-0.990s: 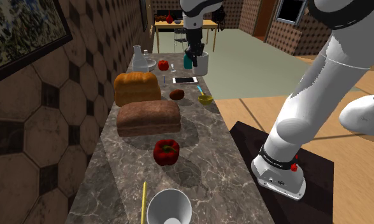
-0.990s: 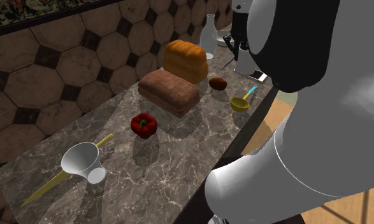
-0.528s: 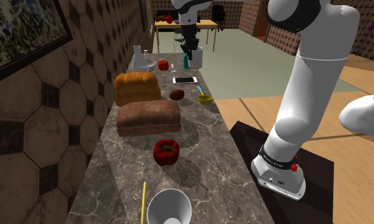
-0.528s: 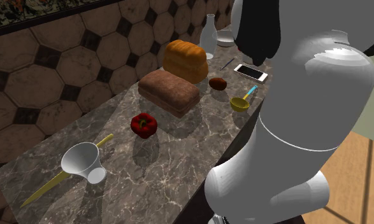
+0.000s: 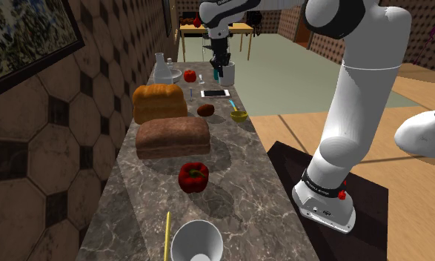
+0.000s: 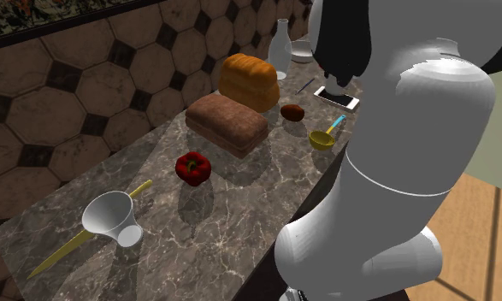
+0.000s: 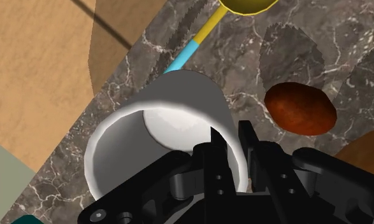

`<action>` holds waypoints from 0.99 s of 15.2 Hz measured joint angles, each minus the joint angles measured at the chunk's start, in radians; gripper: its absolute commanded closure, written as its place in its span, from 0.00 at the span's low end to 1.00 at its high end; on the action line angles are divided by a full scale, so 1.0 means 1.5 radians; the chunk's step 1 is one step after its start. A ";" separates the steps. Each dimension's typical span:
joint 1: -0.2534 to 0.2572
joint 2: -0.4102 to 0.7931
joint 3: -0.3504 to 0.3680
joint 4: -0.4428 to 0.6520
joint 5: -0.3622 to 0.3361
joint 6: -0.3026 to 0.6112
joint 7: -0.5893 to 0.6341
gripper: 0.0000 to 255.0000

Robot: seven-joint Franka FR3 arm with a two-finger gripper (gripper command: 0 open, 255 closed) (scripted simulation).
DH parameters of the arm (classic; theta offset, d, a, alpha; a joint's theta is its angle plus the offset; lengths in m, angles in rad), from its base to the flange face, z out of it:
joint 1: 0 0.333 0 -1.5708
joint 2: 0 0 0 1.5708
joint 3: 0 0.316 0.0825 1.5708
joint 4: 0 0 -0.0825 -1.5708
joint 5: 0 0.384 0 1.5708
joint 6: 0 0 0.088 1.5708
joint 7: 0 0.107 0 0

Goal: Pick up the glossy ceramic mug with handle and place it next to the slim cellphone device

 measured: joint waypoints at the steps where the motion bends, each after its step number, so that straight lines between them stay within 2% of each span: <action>1: 0.000 0.002 0.000 -0.005 0.000 0.008 0.000 1.00; 15: -0.002 0.031 0.001 -0.097 0.005 0.128 0.004 1.00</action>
